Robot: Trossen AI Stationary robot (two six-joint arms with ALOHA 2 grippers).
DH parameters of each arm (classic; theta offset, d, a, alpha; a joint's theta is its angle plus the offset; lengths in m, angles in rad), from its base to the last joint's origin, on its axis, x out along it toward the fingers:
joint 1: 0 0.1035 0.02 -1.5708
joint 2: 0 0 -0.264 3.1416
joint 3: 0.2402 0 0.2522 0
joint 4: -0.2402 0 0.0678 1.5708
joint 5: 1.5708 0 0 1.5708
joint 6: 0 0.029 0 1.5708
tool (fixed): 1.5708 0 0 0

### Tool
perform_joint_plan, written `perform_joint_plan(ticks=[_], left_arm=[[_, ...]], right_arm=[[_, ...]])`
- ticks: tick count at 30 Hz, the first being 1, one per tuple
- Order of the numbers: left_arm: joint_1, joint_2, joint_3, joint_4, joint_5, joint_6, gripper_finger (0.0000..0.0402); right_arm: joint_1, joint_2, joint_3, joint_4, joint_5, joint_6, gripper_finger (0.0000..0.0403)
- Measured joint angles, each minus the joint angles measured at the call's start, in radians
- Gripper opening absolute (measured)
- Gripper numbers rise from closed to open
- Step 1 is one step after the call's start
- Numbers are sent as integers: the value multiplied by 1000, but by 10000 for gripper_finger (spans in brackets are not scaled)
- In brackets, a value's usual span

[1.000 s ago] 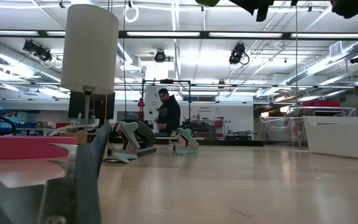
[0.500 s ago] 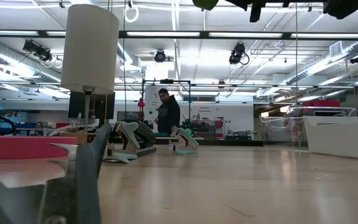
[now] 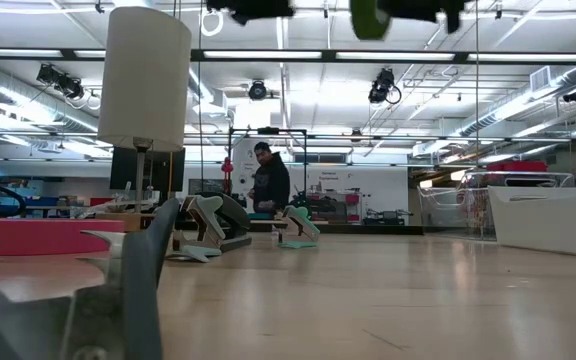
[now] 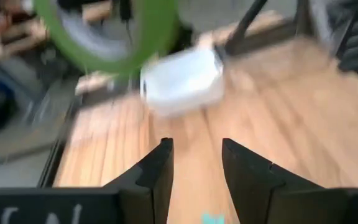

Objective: Pick and place Stapler, Stapler remover, tape
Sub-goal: Put the top green masking tape into the top transparent bin

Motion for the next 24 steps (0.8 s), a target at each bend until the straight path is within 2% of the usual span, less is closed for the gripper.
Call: perform_joint_plan(ticks=[4,6,11,13,17,24], left_arm=[[0,-28,-1,-148,-59,-43,129],[0,-44,-1,-210,-78,-73,126],[0,-50,-2,-298,-100,-159,126],[0,-52,-1,-305,-100,-178,126],[0,-51,-1,-304,-100,-191,126],[0,-51,-1,-306,-111,-195,126]], right_arm=[[-19,-125,3,-283,197,140,51],[-52,-179,-2,-430,257,215,51],[-225,-278,1,-570,283,321,51],[-318,-285,1,-617,237,324,51],[-540,-249,34,-758,80,363,51],[-855,-92,158,-1034,-77,384,51]])
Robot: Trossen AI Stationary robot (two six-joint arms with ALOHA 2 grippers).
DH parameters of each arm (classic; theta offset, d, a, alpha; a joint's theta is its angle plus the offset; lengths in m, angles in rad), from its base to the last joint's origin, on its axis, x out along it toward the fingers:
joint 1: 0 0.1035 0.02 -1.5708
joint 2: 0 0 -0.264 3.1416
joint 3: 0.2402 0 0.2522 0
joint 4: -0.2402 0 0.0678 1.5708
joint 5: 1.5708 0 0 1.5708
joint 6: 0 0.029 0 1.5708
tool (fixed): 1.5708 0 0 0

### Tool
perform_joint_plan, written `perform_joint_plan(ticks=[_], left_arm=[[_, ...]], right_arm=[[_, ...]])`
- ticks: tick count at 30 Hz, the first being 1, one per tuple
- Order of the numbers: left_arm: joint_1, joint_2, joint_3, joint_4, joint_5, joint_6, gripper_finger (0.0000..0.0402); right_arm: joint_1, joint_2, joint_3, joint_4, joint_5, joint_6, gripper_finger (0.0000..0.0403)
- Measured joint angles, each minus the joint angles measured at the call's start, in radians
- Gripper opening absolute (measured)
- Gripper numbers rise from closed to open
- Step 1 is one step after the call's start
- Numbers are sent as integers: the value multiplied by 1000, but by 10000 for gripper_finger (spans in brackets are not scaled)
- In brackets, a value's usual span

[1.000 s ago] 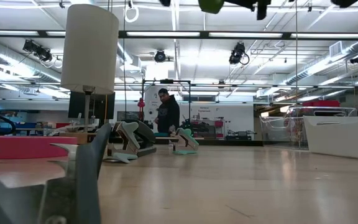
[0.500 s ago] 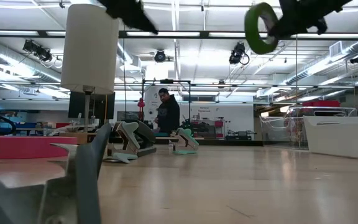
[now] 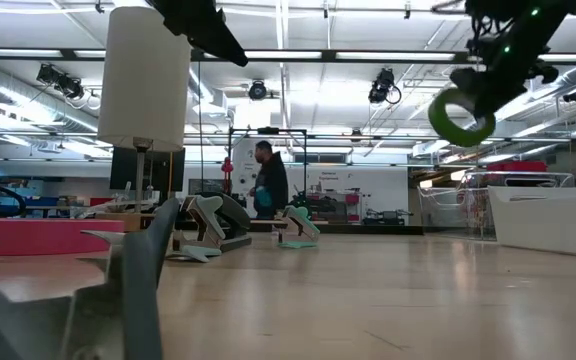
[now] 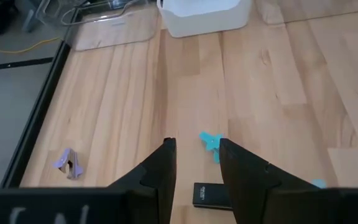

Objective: Pick and place Stapler, Stapler remover, tape
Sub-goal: Put the top green masking tape into the top transparent bin

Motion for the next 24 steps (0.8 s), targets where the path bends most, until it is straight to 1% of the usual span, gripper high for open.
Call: perform_joint_plan(ticks=[2,4,8,14,20,24], left_arm=[[0,0,0,0,-2,0,126],[0,0,0,0,-3,0,126],[0,0,0,1,-3,-1,126],[0,0,0,-3,-3,-7,126],[0,0,0,-3,-3,-8,126],[0,0,0,-4,-3,-8,126]], right_arm=[[-52,46,6,-14,-62,-19,51],[-88,97,6,-46,-68,-33,51],[-91,176,6,-109,30,-27,51],[-79,202,6,-159,3,10,51],[-79,226,1,-158,-36,50,51],[-80,262,-25,-170,-20,49,51]])
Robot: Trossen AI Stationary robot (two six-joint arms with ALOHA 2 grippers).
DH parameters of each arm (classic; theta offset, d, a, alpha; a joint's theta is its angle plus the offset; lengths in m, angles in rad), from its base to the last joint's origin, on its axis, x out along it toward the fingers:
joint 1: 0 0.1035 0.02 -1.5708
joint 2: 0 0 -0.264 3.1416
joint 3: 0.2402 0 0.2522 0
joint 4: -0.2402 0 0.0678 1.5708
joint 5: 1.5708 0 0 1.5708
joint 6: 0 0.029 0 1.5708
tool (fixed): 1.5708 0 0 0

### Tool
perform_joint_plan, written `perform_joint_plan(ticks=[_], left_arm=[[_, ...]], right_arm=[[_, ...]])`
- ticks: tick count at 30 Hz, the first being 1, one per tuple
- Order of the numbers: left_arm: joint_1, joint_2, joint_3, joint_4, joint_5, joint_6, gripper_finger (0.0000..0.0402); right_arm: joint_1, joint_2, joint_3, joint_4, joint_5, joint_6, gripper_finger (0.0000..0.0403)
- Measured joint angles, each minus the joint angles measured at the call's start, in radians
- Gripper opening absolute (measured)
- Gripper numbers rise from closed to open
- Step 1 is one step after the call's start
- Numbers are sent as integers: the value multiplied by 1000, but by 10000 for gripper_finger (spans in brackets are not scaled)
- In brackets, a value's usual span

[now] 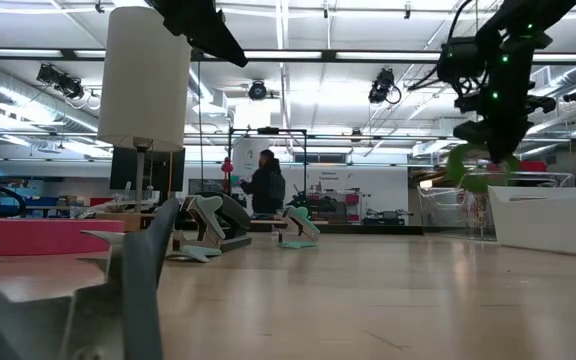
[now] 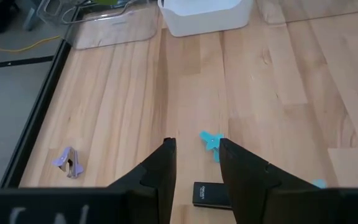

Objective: Pick and place Stapler, Stapler remover, tape
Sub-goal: Put the top green masking tape into the top transparent bin, then put the purple stapler remover into the white bin

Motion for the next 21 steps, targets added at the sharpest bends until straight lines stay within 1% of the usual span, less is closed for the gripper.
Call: perform_joint_plan(ticks=[3,9,11,17,21], left_arm=[[0,0,0,0,0,1,126],[0,0,0,0,0,0,126],[0,0,0,0,0,0,126],[0,0,0,-1,0,0,126],[0,0,0,-3,0,0,126]], right_arm=[[0,12,0,-7,19,0,51],[0,13,0,-9,15,5,53],[0,13,0,-15,15,1,79],[0,13,0,-14,10,2,198],[0,12,0,-11,16,2,245]])
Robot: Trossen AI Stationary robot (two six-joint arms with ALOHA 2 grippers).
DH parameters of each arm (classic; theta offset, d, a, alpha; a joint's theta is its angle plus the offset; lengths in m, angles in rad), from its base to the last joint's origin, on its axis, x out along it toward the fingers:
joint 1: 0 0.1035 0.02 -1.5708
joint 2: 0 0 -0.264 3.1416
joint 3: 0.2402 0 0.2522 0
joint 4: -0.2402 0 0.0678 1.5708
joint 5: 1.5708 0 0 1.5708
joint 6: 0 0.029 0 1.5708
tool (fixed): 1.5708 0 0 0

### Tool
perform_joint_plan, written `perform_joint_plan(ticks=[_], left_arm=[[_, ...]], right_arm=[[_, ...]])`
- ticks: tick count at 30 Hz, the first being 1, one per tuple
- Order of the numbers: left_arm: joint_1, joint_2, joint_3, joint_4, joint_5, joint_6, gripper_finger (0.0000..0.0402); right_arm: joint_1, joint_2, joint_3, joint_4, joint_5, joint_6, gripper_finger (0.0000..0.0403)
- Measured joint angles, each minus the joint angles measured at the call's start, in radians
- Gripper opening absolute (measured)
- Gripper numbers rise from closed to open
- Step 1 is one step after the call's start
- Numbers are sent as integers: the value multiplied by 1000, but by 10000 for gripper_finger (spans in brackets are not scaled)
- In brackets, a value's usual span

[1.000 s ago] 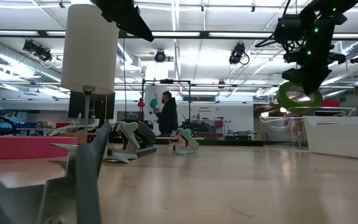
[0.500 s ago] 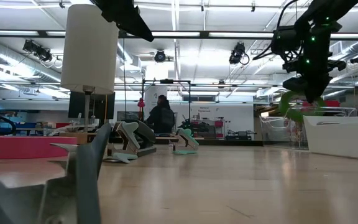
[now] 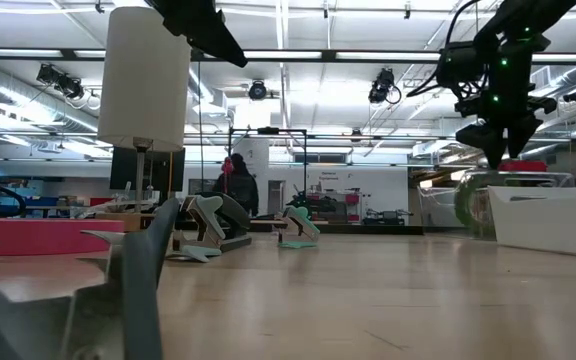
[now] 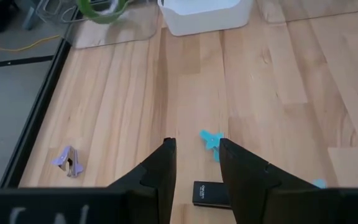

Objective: Pick and place Stapler, Stapler remover, tape
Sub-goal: Put the purple stapler remover into the white bin

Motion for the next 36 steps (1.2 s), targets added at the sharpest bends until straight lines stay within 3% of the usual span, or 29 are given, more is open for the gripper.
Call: perform_joint_plan(ticks=[7,20,23,27,32,36], left_arm=[[0,0,0,-3,0,0,126],[0,0,0,-4,0,-1,126],[0,0,0,-4,-7,0,126],[0,0,0,-4,-93,5,126],[7,0,0,-5,-246,5,126],[51,1,0,-34,-251,-31,126]], right_arm=[[0,0,0,2,3,1,265],[0,0,0,43,-8,29,239],[7,0,-1,126,-180,-25,236],[37,0,-1,289,-421,-118,235],[103,0,-1,420,-541,-135,235],[202,12,-1,503,-572,-140,235]])
